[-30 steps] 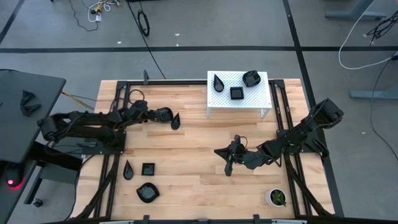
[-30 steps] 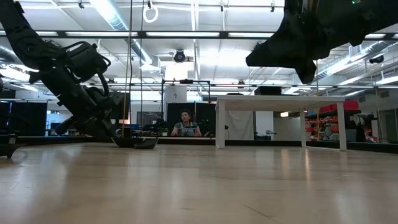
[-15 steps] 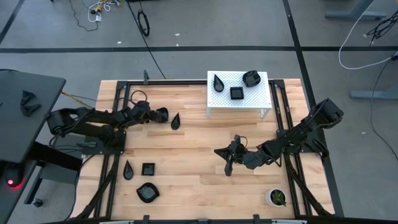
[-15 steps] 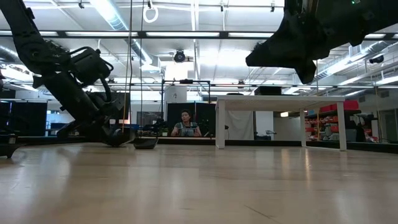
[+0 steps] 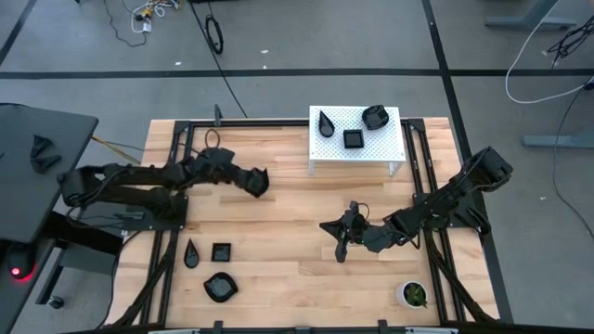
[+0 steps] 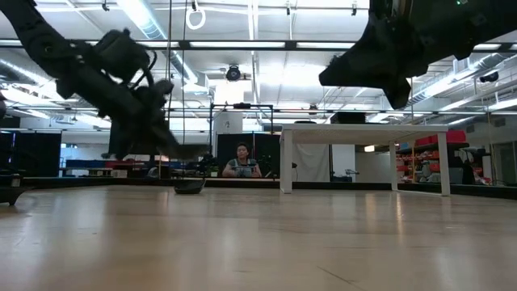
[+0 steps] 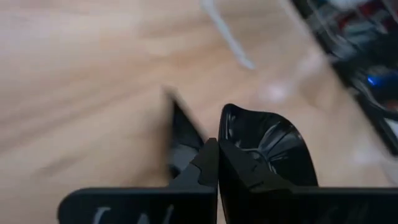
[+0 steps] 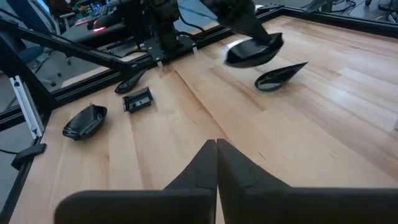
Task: Pick & Place Mini shaped plates
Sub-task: Stack the black leaf shaped plate on the black leaf shaped plate on the shelf
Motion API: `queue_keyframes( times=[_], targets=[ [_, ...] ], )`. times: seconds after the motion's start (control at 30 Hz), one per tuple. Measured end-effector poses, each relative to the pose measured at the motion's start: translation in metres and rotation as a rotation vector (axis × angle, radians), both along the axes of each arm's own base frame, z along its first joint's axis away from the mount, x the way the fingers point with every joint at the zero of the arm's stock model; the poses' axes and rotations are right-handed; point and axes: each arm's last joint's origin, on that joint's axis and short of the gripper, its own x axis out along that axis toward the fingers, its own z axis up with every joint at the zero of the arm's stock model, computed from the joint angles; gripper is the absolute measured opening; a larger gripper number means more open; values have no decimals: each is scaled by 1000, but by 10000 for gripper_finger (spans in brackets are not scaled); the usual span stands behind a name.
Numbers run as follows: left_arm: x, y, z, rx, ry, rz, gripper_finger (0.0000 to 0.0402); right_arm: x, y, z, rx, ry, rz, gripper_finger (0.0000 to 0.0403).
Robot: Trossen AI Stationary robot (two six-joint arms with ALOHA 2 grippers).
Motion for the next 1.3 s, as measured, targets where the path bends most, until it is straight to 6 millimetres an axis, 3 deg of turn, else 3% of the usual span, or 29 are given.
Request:
queue_keyframes(
  times=[0.2,0.33,0.63,0.77,1.0,1.3],
  targets=[
    [37,-43,17,62,-11,-90,3,2,-1,3,5,-35,-18,5],
    [75,-65,19,101,24,-136,3,4,-3,7,-10,-59,-20,5],
    [177,-79,-14,85,130,-343,5,-8,3,2,28,28,-7,2],
    [213,-81,-22,64,116,-421,12,-19,6,-7,100,124,-29,2],
    [241,-64,-9,62,98,-432,15,-32,3,-21,201,235,-138,3],
    [246,-57,-2,81,80,-423,16,-32,-14,-27,291,266,-297,25]
  ],
)
